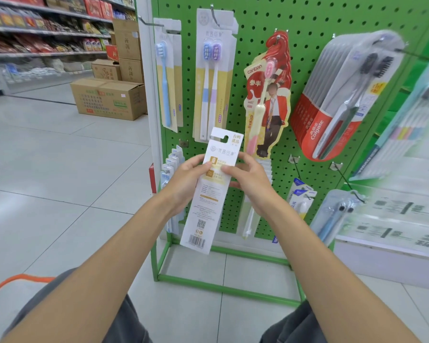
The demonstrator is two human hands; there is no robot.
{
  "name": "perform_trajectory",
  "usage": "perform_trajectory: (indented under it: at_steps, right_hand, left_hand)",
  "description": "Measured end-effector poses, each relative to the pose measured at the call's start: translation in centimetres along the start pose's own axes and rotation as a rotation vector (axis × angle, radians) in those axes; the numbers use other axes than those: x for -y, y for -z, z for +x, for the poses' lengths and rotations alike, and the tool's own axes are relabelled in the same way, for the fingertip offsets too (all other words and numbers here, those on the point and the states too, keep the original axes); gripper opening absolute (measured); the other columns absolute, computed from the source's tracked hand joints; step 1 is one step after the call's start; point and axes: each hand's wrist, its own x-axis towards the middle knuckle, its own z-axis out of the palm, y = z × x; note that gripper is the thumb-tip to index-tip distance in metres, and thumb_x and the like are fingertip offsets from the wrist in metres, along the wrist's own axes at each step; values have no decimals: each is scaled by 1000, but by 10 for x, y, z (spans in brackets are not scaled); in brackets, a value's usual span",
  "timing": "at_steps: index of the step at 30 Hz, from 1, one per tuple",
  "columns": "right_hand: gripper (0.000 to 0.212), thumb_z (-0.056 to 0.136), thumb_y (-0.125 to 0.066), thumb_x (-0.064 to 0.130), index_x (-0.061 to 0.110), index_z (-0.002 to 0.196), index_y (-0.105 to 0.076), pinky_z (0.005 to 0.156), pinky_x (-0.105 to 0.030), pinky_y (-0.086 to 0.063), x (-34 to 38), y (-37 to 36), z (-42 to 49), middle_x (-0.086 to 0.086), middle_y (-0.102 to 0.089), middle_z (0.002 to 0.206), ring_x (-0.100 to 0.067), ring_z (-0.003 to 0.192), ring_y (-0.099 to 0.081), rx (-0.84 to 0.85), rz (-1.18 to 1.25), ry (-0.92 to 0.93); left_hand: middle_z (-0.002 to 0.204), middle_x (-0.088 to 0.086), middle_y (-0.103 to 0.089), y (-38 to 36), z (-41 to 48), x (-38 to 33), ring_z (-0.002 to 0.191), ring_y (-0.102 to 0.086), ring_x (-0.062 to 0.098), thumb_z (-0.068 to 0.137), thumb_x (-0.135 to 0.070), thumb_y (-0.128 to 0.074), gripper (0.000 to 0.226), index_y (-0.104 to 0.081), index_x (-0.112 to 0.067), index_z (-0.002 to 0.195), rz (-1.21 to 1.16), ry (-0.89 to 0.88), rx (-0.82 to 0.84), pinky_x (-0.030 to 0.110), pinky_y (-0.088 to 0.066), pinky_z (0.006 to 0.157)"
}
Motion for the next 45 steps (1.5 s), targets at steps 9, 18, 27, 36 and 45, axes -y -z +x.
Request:
perform_trajectory:
  at_steps: [9,18,27,36,45]
  right_hand:
    - [11,97,-57,11,10,102,-67,57,-15,-50,8,5,-2,3,-72,86,2,63,-63,-250,28,106]
    - [28,93,-64,19,19,119,-53,77,-29,-59,4,-6,-3,-1,-71,102,-10,87,-68,-241,36,150]
    - [44,87,-51,41,16,123,-53,108,-47,-42,0,-12,-1,-3,-59,132,-19,120,-57,-84,-10,-16]
    - [28,102,-39,9,15,99,-66,72,-20,-47,5,-16,-1,5,-64,86,1,71,-56,-176,-67,144]
    - [29,101,-48,17,12,126,-61,101,-40,-51,35,-29,6,-5,-68,119,-19,109,-65,-37,-54,89]
  left_hand:
    - [113,3,-73,1,0,3,103,-69,21,103,-23,-46,27,-61,-18,125,38,28,-3,40,-54,89]
    - [118,4,-71,-3,-6,1,106,-69,22,99,-23,-52,33,-59,-24,132,-19,-12,98,34,-57,85]
    - [113,-18,-70,1,-6,0,106,-59,-13,80,-19,-79,37,-72,-34,112,221,-88,31,25,-46,95]
    - [110,-6,-68,4,12,-2,104,-62,12,95,-25,-62,21,-65,-25,115,277,-182,-220,29,-49,90]
    - [92,1,-76,20,9,-61,88,-72,18,93,-9,-64,12,-73,-16,93,285,-247,-228,43,-57,90]
